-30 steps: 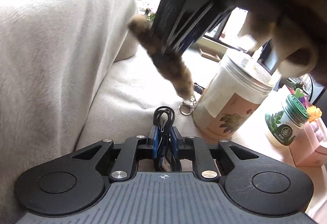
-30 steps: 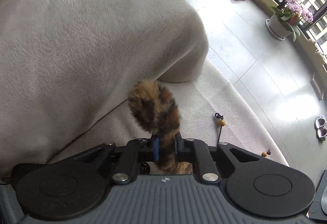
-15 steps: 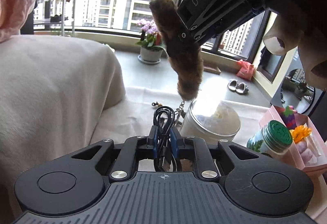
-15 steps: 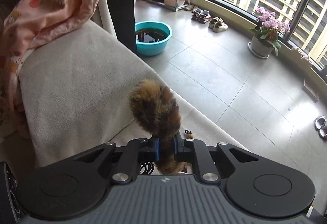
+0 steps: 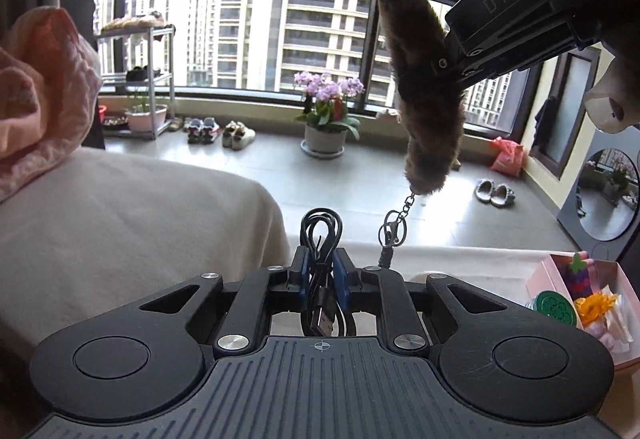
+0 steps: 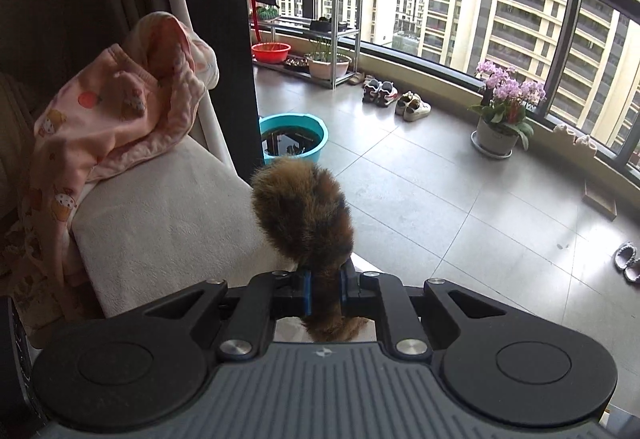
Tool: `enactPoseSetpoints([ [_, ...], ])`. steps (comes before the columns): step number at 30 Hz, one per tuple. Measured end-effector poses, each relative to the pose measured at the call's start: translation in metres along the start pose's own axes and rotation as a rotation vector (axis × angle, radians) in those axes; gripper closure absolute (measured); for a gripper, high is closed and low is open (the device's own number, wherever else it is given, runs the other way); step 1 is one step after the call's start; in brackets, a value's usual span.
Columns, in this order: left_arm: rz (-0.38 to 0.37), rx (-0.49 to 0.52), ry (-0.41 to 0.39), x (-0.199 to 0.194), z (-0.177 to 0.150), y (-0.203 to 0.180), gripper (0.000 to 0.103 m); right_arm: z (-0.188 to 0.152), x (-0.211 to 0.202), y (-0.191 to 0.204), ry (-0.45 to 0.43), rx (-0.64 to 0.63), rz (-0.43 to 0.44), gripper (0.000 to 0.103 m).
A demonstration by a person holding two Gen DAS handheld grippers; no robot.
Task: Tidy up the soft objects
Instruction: 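Lift the furry tail with the right tool while the left tool carries the cable toward the box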
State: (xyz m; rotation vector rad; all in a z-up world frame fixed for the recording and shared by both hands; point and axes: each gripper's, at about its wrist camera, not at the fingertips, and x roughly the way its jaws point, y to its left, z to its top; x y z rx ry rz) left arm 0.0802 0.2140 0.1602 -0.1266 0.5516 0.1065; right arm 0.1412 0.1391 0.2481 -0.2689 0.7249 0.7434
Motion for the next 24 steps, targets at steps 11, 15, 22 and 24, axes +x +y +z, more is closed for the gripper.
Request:
enactPoseSetpoints([
  [11,0.012,0.134,-0.081,-0.028,0.055,-0.057,0.085,0.013,-0.106,-0.049,-0.168,0.043,-0.108,0.091],
  [15,-0.023,0.188,-0.109,-0.038,0.068,-0.096,0.085,0.011,-0.154,-0.078,-0.231,0.074,-0.19,0.091],
  [22,-0.127,0.276,-0.155,-0.051,0.073,-0.181,0.085,-0.01,-0.232,-0.119,-0.314,0.111,-0.314,0.091],
  [24,-0.16,0.302,-0.162,-0.053,0.071,-0.205,0.085,-0.019,-0.249,-0.129,-0.328,0.12,-0.341,0.091],
])
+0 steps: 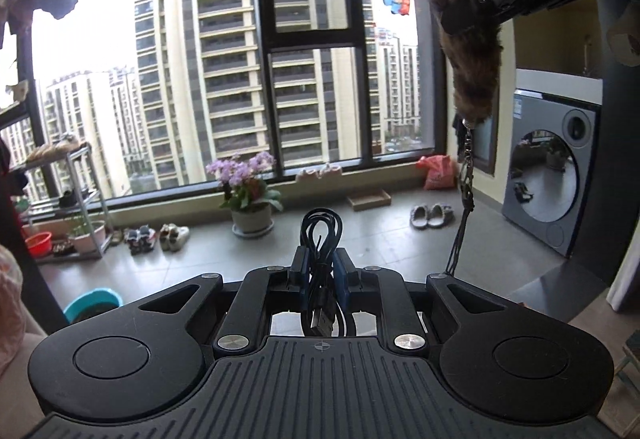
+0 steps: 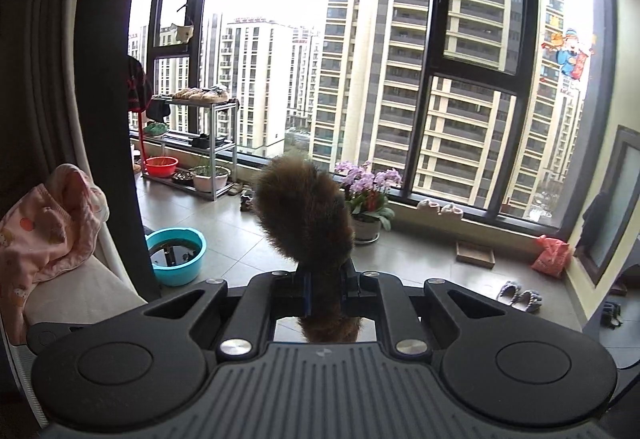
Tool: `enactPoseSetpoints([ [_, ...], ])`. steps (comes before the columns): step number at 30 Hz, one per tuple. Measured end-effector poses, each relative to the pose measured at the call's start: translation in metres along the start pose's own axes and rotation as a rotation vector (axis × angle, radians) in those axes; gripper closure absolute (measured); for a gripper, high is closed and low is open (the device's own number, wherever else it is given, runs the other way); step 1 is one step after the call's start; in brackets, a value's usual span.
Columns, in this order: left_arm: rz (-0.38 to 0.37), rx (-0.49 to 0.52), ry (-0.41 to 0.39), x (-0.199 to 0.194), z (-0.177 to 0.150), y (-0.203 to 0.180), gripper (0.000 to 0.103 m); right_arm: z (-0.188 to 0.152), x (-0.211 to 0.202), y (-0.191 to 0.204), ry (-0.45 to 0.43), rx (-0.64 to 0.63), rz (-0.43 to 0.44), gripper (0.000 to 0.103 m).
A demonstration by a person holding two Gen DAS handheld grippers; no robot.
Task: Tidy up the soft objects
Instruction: 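Lift the furry tail with the right tool while the left tool carries the cable toward the box, then lower both items into the pink box and open both tools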
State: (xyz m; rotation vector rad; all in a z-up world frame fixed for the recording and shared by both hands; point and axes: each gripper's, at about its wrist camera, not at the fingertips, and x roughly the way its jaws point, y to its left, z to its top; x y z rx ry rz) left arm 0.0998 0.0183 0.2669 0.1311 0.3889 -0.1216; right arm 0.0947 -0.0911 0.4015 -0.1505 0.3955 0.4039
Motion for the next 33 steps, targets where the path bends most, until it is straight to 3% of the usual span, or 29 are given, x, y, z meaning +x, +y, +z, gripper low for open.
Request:
enactPoseSetpoints([
  [5,-0.083,0.055,-0.008,0.012,0.006,-0.058,0.085,-0.011,-0.023,-0.035,-0.022,0.008,-0.071,0.091],
  [11,-0.183,0.086,0.038,0.037,-0.002,-0.108,0.085,-0.035,-0.033,-0.068,-0.02,0.02,-0.105,0.091],
  [15,-0.236,0.092,0.077,0.054,-0.01,-0.13,0.085,-0.058,-0.035,-0.095,0.005,0.047,-0.111,0.091],
  [19,-0.325,0.036,0.141,0.072,-0.026,-0.135,0.085,-0.088,-0.027,-0.119,0.05,0.091,-0.094,0.091],
  [27,-0.443,-0.029,0.366,0.14,-0.096,-0.141,0.085,-0.186,0.038,-0.136,0.247,0.187,0.024,0.091],
  [31,-0.517,-0.097,0.523,0.176,-0.128,-0.14,0.085,-0.248,0.093,-0.14,0.402,0.241,0.071,0.091],
  [33,-0.528,-0.093,0.549,0.182,-0.14,-0.137,0.085,-0.28,0.12,-0.14,0.493,0.27,0.102,0.091],
])
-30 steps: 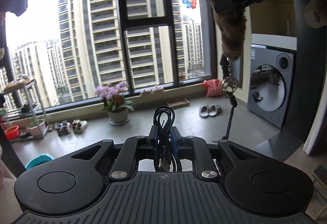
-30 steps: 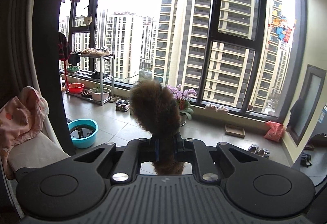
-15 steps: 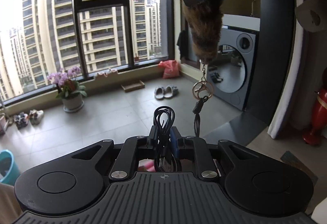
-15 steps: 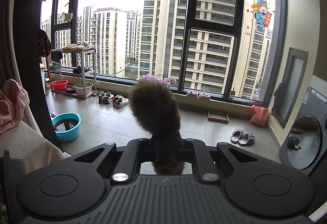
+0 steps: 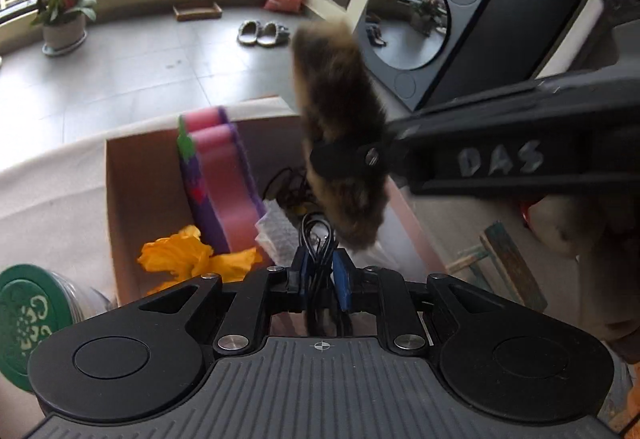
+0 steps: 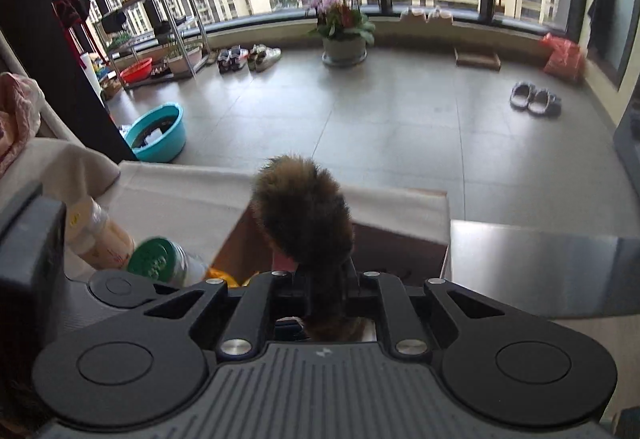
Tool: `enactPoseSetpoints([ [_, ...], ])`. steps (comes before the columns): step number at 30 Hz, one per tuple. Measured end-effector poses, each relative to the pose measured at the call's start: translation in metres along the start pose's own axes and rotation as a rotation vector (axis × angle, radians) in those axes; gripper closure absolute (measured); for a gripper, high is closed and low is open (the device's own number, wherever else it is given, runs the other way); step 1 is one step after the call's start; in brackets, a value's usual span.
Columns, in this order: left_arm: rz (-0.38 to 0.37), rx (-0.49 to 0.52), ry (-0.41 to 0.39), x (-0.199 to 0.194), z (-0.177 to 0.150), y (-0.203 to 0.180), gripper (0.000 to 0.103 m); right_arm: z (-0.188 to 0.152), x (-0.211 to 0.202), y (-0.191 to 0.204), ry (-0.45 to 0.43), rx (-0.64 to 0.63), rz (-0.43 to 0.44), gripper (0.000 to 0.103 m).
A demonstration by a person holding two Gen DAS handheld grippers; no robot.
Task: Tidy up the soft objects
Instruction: 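Lower both items into the pink box and open both tools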
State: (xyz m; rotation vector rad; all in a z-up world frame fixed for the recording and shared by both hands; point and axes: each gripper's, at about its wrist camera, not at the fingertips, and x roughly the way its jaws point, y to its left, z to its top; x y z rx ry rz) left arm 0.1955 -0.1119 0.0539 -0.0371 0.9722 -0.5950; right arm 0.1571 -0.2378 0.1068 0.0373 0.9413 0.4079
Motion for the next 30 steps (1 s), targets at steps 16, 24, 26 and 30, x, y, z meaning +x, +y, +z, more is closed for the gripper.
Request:
enactPoseSetpoints([
  [16,0.145,0.139,0.029,0.008,-0.023,0.006,0.088,-0.019,0.105,0.01,0.205,0.004,0.11,0.09],
  [24,0.137,0.117,0.024,0.014,-0.018,0.01,0.089,-0.017,0.108,0.013,0.201,-0.012,0.098,0.09],
  [26,0.135,0.11,0.017,0.013,-0.018,0.011,0.089,-0.018,0.108,0.016,0.197,-0.013,0.093,0.09],
  [30,0.116,0.098,-0.005,0.005,-0.024,0.012,0.089,-0.02,0.107,0.019,0.189,-0.017,0.078,0.09],
])
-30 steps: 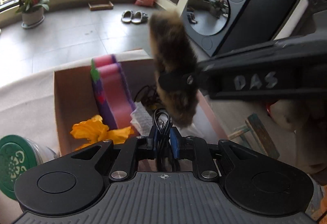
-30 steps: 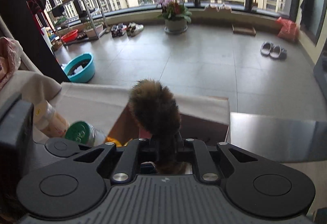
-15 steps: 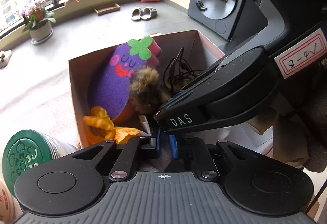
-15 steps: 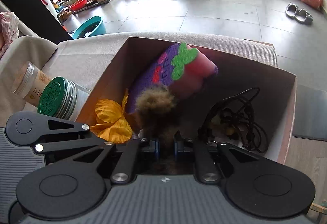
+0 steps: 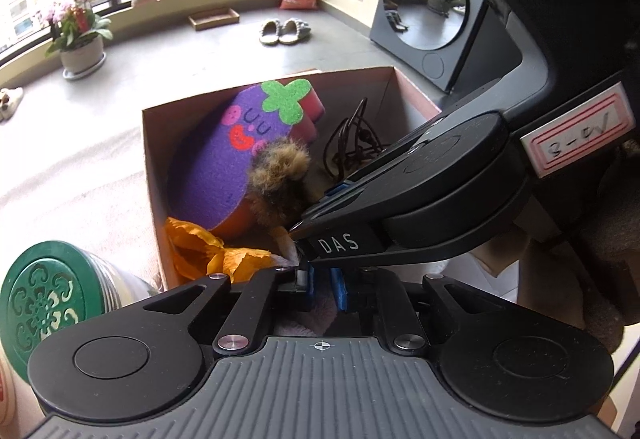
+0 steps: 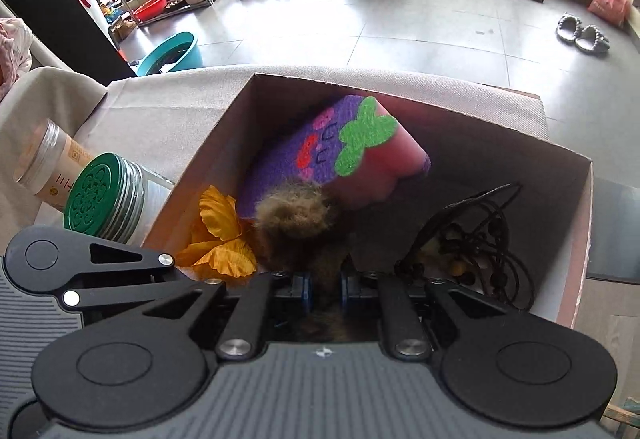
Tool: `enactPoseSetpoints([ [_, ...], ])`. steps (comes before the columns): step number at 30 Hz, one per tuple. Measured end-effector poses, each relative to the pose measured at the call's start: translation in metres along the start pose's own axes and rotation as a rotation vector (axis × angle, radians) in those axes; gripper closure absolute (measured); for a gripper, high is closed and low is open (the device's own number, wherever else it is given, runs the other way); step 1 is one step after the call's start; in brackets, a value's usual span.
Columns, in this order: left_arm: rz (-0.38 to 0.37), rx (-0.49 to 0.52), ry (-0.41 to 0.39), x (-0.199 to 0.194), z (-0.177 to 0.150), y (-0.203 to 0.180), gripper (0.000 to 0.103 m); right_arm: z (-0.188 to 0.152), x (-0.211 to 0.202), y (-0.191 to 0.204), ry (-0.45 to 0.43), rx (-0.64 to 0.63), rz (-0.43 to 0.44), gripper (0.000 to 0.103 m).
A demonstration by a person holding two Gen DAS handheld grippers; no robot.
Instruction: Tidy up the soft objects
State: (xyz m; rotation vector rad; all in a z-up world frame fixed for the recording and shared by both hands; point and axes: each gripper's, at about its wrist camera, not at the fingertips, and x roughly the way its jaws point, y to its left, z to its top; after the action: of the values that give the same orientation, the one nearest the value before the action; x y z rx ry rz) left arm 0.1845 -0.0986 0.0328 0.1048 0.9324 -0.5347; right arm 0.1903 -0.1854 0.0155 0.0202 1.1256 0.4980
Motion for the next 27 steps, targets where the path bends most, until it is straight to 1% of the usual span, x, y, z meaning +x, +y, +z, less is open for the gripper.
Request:
enactPoseSetpoints([
  [3,-0.016,-0.024,-0.031,-0.013,-0.004,0.007,0.089,-0.002,0.0,0.003,-0.006,-0.004,-0.013,0.09],
  [5,-0.007,-0.038,-0.069,-0.027,-0.008,0.01,0.089,-0.002,0.0,0.003,-0.004,0.008,-0.017,0.09],
  [7,-0.002,-0.045,-0.099,-0.04,-0.014,0.012,0.084,-0.001,0.0,0.004,-0.002,0.022,-0.025,0.09],
  [10,0.01,-0.062,-0.163,-0.061,-0.026,0.013,0.082,0.0,0.0,0.005,0.003,0.057,-0.038,0.089],
  [13,0.04,-0.085,-0.242,-0.085,-0.041,0.017,0.082,0.003,-0.004,0.001,0.005,0.13,-0.028,0.077],
  [14,0.041,-0.101,-0.265,-0.093,-0.046,0.021,0.082,0.003,-0.008,0.001,0.0,0.146,-0.022,0.07],
  [15,0.041,-0.12,-0.285,-0.101,-0.052,0.023,0.082,0.002,-0.012,0.002,-0.009,0.152,-0.024,0.066],
  [16,0.044,-0.141,-0.303,-0.109,-0.061,0.028,0.082,0.0,-0.018,0.006,-0.023,0.146,-0.041,0.064],
  [17,0.049,-0.155,-0.311,-0.114,-0.068,0.032,0.082,-0.002,-0.025,0.012,-0.037,0.128,-0.068,0.059],
  [20,0.06,-0.189,-0.303,-0.128,-0.094,0.048,0.082,-0.017,-0.049,0.037,-0.104,0.055,-0.185,0.054],
  [21,0.072,-0.193,-0.29,-0.131,-0.105,0.052,0.082,-0.023,-0.056,0.047,-0.124,0.028,-0.212,0.051],
  [23,0.117,-0.199,-0.254,-0.137,-0.128,0.061,0.082,-0.04,-0.071,0.064,-0.184,0.004,-0.253,0.05],
  [25,0.173,-0.195,-0.227,-0.146,-0.151,0.07,0.082,-0.06,-0.086,0.078,-0.251,0.016,-0.258,0.043],
  [27,0.252,-0.185,-0.21,-0.152,-0.17,0.074,0.082,-0.082,-0.095,0.089,-0.31,0.028,-0.229,0.034],
])
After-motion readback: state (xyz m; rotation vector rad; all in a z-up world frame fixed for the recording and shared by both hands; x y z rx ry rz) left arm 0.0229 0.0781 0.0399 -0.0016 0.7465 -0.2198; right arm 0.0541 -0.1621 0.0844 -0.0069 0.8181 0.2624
